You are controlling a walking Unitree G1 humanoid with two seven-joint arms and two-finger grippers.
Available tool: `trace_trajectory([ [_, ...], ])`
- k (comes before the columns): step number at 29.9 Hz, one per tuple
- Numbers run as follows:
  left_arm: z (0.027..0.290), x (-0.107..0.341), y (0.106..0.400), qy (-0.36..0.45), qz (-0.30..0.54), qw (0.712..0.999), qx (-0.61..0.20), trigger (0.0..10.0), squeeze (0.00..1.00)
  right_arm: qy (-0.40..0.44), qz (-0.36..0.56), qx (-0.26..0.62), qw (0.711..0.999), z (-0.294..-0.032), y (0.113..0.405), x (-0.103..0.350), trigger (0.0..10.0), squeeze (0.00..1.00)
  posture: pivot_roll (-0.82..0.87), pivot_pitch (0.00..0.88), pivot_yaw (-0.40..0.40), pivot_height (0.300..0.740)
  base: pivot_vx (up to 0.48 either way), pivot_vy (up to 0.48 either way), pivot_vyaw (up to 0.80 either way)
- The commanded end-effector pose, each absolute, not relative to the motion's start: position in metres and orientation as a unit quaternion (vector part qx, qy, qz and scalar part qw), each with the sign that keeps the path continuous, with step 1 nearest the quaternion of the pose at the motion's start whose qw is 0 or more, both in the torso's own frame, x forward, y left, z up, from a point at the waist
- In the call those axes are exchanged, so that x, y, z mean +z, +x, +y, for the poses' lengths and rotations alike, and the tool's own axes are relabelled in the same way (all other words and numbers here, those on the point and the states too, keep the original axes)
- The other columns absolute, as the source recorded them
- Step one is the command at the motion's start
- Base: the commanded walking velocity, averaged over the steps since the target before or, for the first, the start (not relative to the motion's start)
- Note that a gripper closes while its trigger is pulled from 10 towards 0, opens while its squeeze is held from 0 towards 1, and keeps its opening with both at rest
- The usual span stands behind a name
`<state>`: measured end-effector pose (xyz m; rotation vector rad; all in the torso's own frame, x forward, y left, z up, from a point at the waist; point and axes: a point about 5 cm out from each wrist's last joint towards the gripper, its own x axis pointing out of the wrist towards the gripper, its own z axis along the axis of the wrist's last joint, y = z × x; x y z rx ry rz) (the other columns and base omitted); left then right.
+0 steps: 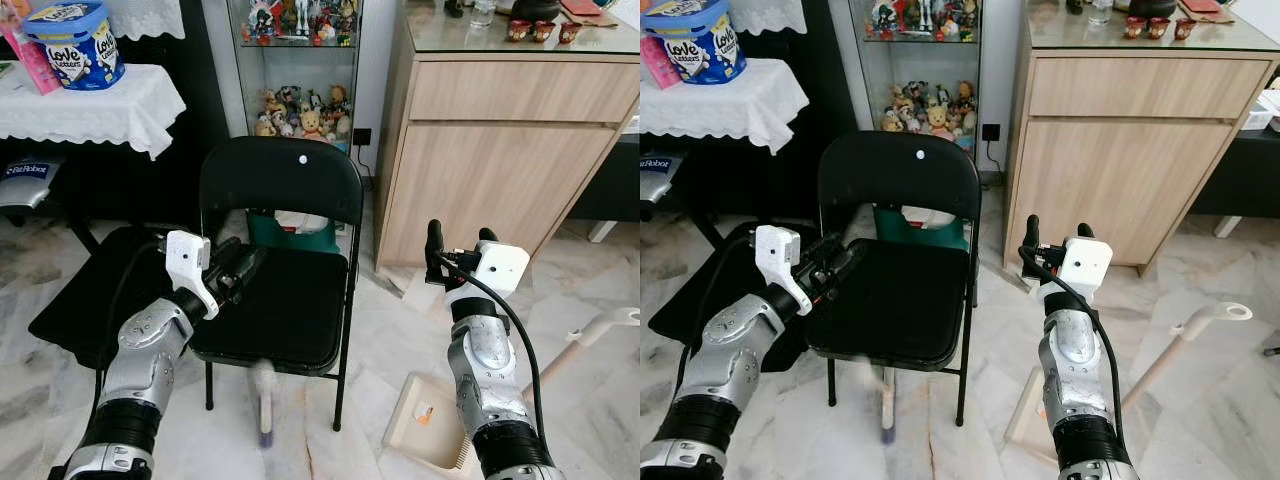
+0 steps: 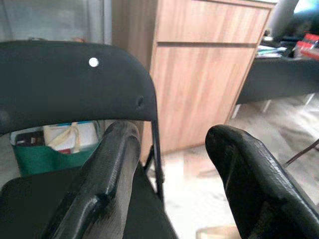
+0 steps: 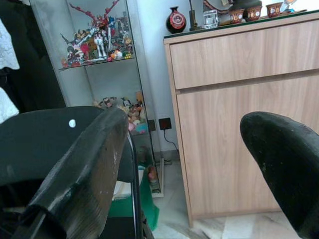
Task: Sweep floor
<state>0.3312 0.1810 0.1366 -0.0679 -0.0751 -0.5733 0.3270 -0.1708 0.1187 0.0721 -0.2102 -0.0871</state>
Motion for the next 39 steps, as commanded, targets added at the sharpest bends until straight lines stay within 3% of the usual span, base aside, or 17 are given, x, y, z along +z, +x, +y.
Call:
trace_trajectory([
  [1,0.189,0.144,0.339,-0.003,-0.046,0.968,-0.247,10.0,0.0,0.036,-0.099,-0.04,0.994,-0.169,0.329,0.118,10.0,0.0,0.02,0.038,0.027,0.74,0.0,0.0,0.0],
  [9,0.22,0.153,0.349,0.02,-0.069,0.993,-0.09,10.0,0.0,0.036,-0.097,-0.039,0.994,-0.167,0.328,0.116,10.0,0.0,0.03,0.042,0.03,0.74,0.0,0.0,0.0],
  [14,0.23,0.147,0.344,0.016,-0.081,0.996,-0.035,10.0,0.0,0.039,-0.098,-0.038,0.994,-0.166,0.328,0.116,10.0,0.0,0.02,0.044,0.033,0.74,0.0,0.0,0.0],
  [31,0.213,0.129,0.318,-0.01,-0.121,0.993,0.004,10.0,0.0,0.038,-0.097,-0.038,0.994,-0.166,0.327,0.114,10.0,0.0,0.02,0.043,0.03,0.74,0.0,0.0,0.0],
  [39,0.204,0.129,0.317,0.032,-0.131,0.991,-0.001,10.0,0.0,0.035,-0.095,-0.05,0.994,-0.17,0.326,0.111,10.0,0.0,0.02,0.029,0.027,0.74,0.0,0.0,0.0],
])
